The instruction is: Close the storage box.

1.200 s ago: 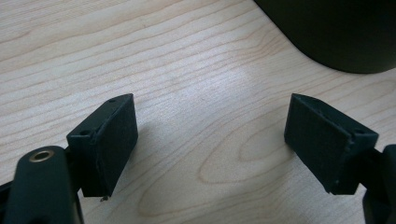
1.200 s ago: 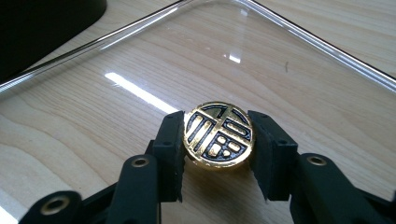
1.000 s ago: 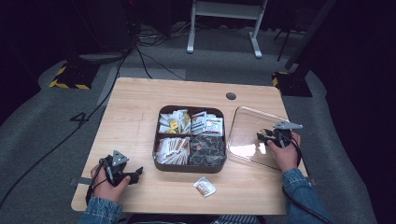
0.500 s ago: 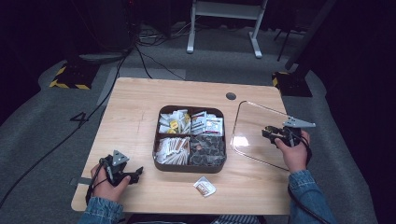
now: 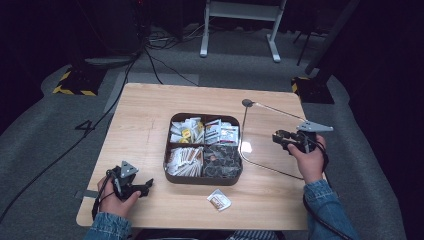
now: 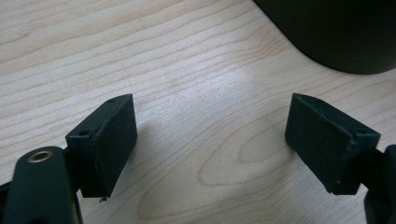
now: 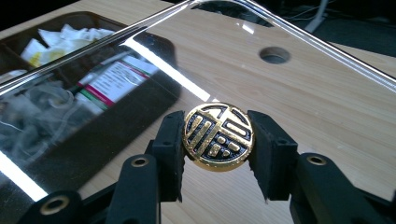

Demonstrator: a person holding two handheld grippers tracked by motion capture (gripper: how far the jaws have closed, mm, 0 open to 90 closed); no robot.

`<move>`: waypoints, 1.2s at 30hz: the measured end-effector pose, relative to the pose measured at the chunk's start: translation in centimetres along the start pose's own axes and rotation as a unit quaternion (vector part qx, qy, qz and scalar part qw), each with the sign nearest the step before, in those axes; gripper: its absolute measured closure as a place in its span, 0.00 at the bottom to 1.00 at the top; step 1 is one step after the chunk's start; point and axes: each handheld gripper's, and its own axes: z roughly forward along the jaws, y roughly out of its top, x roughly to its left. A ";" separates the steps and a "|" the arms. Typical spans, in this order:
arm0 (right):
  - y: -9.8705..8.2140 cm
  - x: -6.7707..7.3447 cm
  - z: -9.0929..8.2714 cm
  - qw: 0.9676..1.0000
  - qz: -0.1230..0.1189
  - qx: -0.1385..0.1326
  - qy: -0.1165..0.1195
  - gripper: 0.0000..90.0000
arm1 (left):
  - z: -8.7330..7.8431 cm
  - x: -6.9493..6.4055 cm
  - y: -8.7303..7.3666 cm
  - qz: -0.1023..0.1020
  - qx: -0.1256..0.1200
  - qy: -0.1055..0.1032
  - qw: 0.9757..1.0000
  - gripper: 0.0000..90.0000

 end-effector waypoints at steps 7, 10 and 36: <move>2.8 2.8 2.9 0.999 -0.032 0.026 0.030 0.65 | 0.0 0.0 0.0 0.001 0.000 0.000 1.000 0.19; 3.6 4.0 3.8 0.998 -0.033 0.029 0.042 0.65 | 0.0 0.0 0.0 0.001 0.000 -0.001 1.000 0.19; 8.5 12.2 8.8 0.992 -0.077 0.046 0.090 0.65 | 0.3 0.1 0.3 0.011 0.003 -0.010 1.000 0.18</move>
